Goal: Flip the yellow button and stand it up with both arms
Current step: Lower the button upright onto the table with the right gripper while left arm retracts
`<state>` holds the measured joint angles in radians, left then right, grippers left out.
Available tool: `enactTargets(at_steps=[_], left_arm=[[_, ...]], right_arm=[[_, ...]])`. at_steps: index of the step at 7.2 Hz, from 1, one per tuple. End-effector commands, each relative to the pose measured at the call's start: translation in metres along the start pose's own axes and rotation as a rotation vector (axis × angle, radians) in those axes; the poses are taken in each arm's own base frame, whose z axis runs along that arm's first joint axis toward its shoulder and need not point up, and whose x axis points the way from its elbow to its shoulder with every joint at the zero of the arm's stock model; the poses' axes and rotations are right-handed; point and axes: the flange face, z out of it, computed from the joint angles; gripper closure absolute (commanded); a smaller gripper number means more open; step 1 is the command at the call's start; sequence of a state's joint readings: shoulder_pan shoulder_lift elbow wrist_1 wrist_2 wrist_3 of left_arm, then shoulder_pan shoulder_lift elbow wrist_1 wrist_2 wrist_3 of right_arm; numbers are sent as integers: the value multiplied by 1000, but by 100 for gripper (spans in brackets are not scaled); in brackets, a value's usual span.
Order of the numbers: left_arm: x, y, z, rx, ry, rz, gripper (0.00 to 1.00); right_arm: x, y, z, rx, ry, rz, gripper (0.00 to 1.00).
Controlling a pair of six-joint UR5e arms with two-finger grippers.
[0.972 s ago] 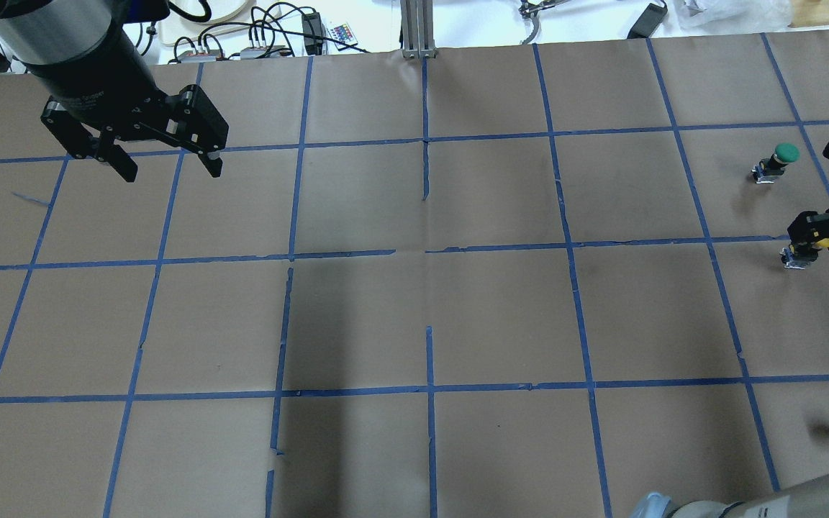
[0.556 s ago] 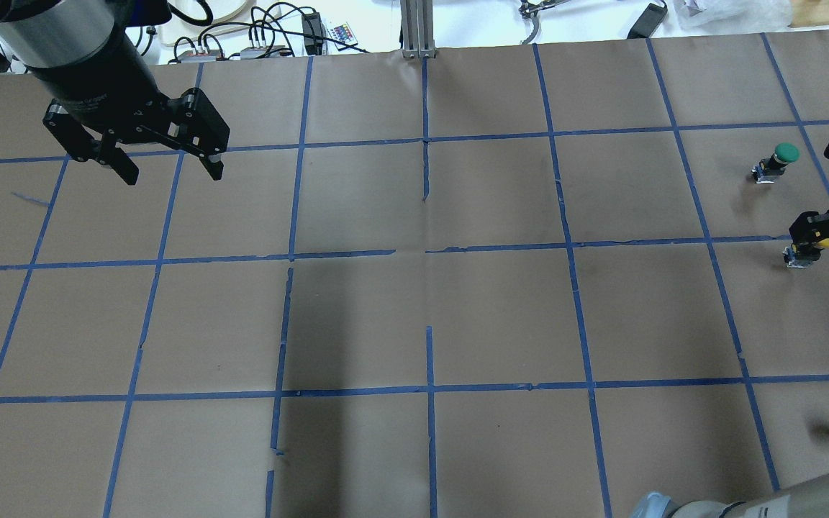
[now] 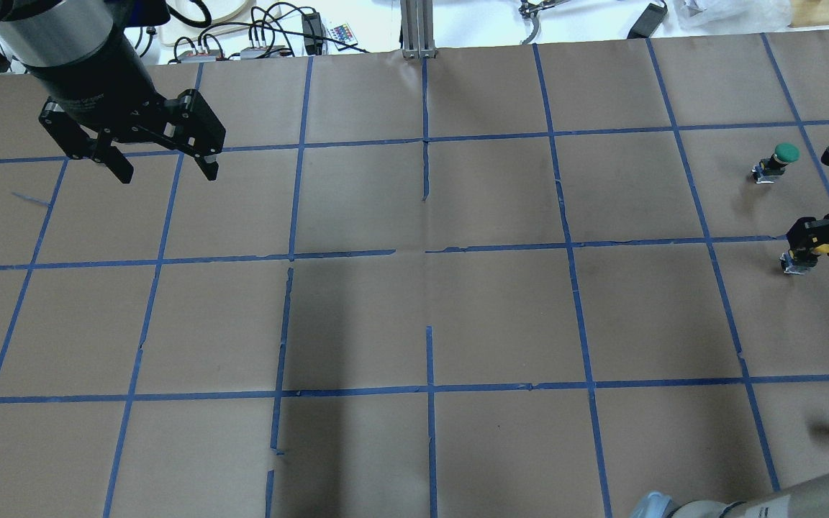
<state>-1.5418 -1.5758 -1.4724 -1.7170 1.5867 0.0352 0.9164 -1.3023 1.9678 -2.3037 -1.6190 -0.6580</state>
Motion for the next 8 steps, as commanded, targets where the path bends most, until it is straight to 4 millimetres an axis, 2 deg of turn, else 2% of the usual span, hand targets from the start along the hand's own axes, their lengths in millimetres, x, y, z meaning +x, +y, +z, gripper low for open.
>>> enactTargets(at_steps=[1,3,6,7,8], left_arm=[[0,-1,-1,8,0,3,0],[0,1,-7,25,-2,3,0],[0,1,-7,25,1,1,0],[1,0,-8,28,1,4,0],[2,2,-10,31,2,6,0]], right_arm=[[0,0,0,4,0,5,32],[0,0,-1,4,2,8,22],[3,1,-14,17,13,14,12],[-2,9,-37,-5,-6,14,8],[-1,11,-69,-10,-4,35,1]])
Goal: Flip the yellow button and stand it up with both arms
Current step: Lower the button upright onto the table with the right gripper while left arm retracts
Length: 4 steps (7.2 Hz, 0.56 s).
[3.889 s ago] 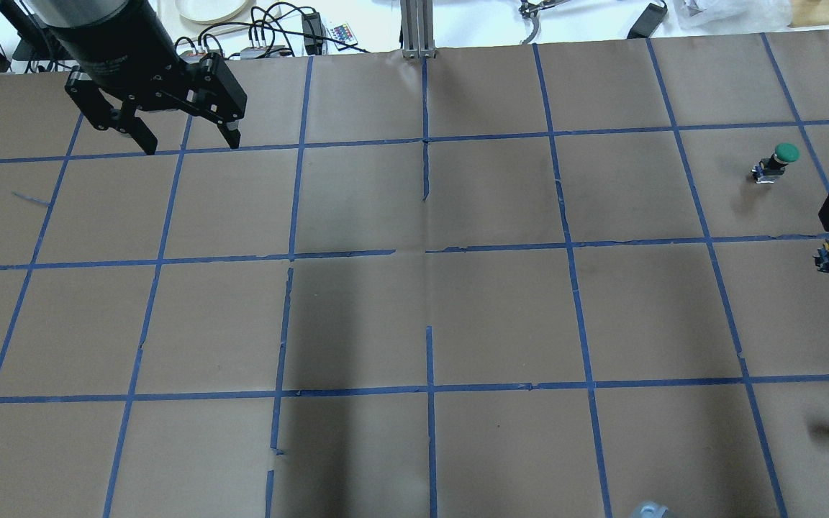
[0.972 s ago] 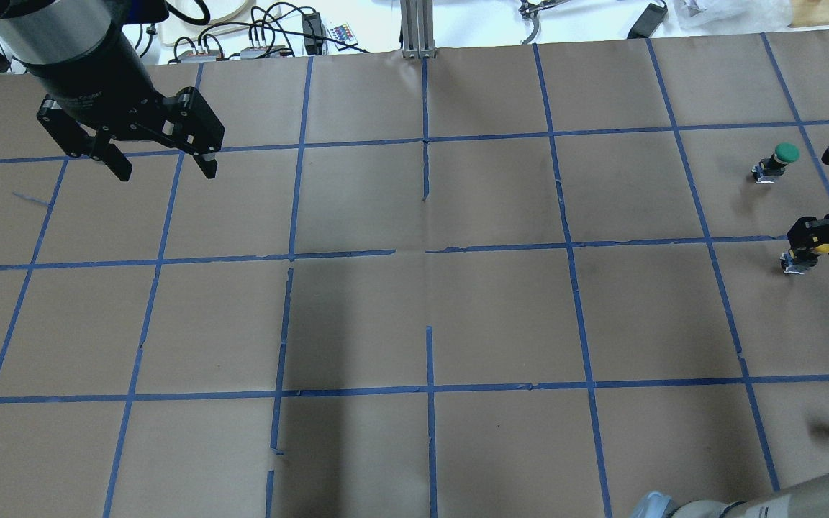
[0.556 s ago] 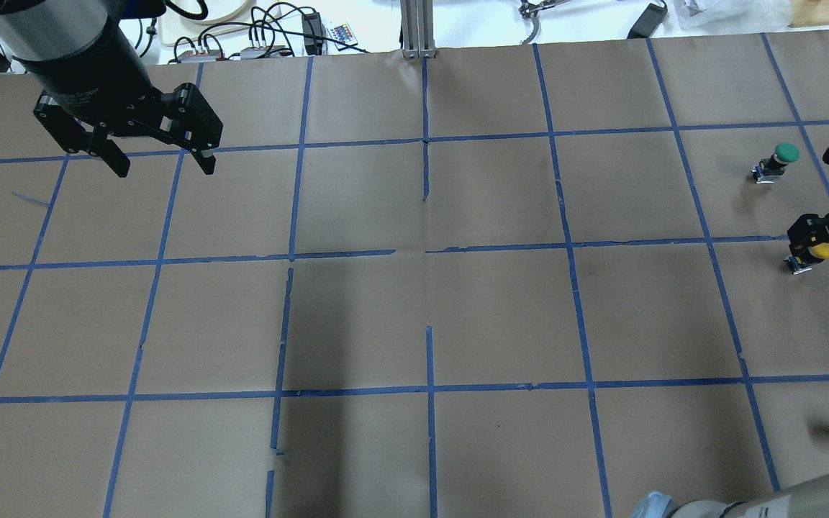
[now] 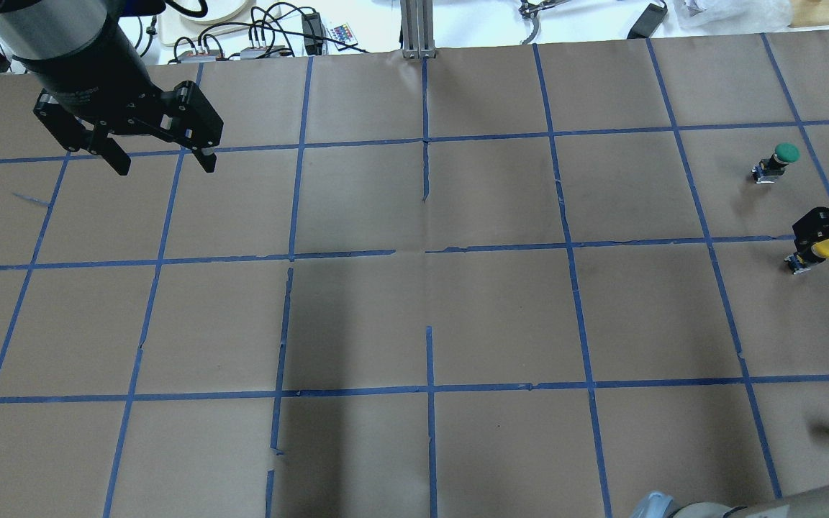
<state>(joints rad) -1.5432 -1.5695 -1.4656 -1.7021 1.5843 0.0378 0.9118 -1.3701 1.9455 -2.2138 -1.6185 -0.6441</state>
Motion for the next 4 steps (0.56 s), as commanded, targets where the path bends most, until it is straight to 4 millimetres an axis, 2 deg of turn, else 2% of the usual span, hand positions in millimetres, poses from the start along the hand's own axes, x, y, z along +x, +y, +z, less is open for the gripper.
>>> enactTargets(at_steps=[1,2,3,4], left_arm=[[1,2,-5,11,1,2,0],[1,1,-4,10,2,0,0],[1,1,-5,11,2,0,0],[1,1,-5,11,2,0,0]], right_arm=[[-6,12,-64,-70,-42,95,0],[-21,11,-96,-73,-53,189,0],[-64,7,-126,-45,-32,135,0],[-118,15,-158,-25,-22,81,0]])
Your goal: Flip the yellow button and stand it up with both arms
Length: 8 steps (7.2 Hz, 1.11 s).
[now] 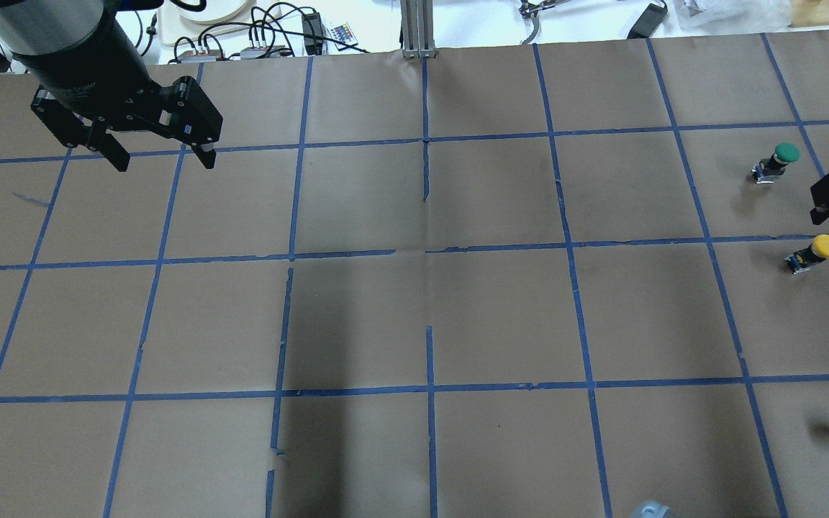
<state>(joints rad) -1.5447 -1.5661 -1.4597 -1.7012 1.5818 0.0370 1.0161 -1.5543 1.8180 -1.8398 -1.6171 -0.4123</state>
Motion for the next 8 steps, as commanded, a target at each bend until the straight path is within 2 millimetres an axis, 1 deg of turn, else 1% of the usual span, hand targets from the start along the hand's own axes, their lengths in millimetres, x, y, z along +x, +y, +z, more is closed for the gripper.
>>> enactTargets(at_steps=[1,2,3,4,5,6,8], left_arm=[[0,0,0,1,0,0,0],[0,0,-4,8,0,0,0],[0,-3,-9,18,1,0,0],[0,-3,-9,19,1,0,0],[0,-3,-9,19,1,0,0],[0,-2,-12,24,1,0,0],[0,1,-15,30,1,1,0]], right_arm=[[-105,42,-62,26,-3,20,0],[-148,66,-74,-8,-7,-6,0],[-177,86,-84,-26,-1,-26,0],[-204,102,-96,-14,-6,-66,0],[-226,113,-112,-22,-10,-120,0],[-235,109,-132,6,-13,-133,0],[-238,106,-118,-56,-13,-102,0]])
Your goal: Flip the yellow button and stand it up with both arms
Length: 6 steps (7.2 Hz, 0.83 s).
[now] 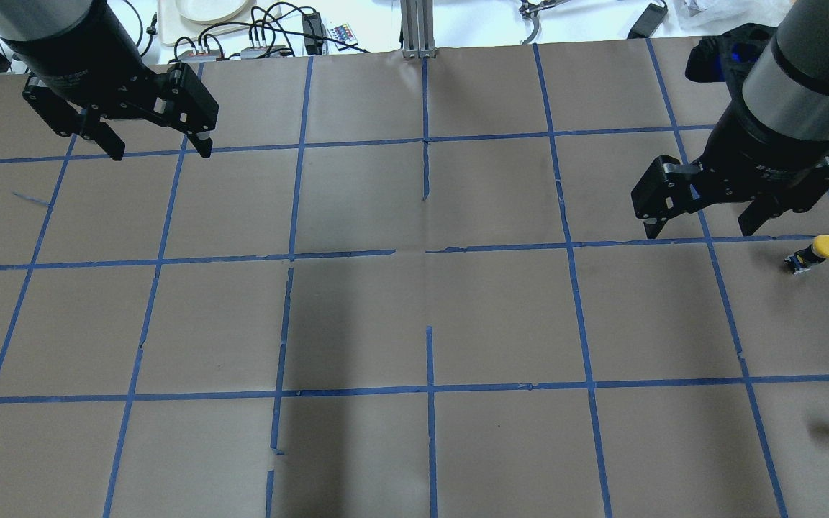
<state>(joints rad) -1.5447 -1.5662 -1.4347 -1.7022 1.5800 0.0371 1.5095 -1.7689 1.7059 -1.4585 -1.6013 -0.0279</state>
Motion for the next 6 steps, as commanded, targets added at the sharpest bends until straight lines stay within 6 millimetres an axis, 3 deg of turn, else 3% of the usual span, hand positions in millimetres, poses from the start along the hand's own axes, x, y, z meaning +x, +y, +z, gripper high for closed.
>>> enactTargets(at_steps=[1,6], left_arm=[[0,4,-5,11,0,1,0],[-1,-4,6,-11,-4,-2,0]], right_arm=[[-11,-4,5,-25,-57,11,0],[-10,-6,8,-29,-44,29,0]])
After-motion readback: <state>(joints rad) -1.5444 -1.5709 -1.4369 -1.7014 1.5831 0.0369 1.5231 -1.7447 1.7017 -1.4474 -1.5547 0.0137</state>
